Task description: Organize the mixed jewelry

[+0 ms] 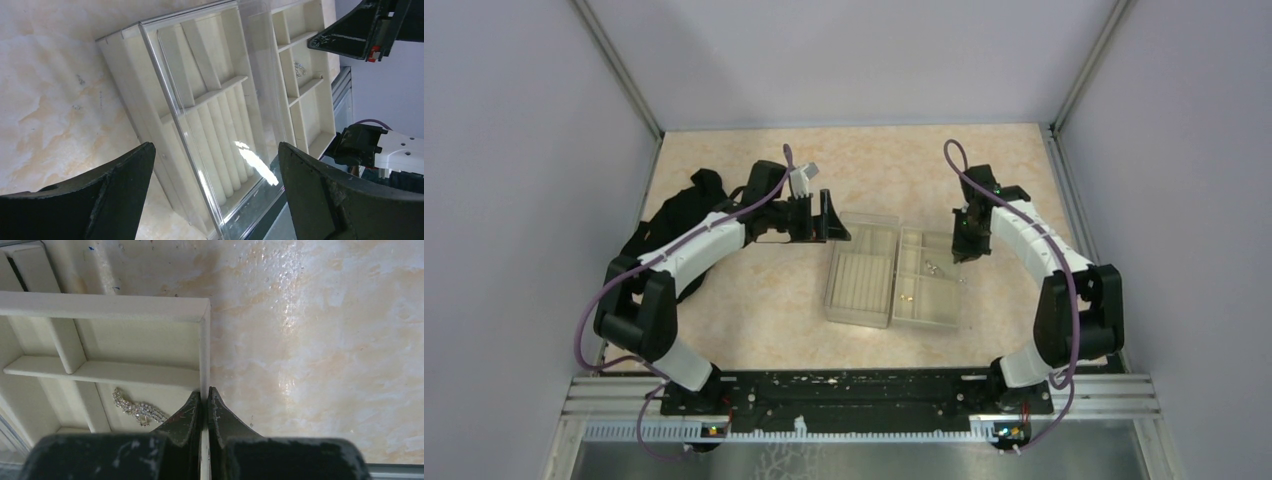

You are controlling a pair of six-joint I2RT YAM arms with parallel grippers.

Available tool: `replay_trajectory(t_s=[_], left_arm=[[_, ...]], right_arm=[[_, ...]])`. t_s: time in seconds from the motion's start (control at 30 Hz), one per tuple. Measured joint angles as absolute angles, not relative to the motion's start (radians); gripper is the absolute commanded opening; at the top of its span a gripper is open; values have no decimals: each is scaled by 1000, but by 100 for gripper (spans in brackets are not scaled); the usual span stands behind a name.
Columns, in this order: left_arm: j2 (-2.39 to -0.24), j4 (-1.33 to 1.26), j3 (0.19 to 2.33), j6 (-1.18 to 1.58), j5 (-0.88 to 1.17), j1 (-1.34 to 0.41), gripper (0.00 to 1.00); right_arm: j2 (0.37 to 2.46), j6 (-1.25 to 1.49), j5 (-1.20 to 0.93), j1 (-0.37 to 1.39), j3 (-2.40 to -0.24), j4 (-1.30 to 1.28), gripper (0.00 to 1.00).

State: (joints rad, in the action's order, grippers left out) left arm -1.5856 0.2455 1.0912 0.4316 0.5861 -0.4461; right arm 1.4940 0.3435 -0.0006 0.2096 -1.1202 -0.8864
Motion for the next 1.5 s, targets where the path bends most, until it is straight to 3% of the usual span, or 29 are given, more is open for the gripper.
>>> replay_trajectory(t_s=[1.5], left_arm=[[-1648,216,1097,437,674,-447,99]], right_arm=[[1606,370,15,255,-1232,-867,0]])
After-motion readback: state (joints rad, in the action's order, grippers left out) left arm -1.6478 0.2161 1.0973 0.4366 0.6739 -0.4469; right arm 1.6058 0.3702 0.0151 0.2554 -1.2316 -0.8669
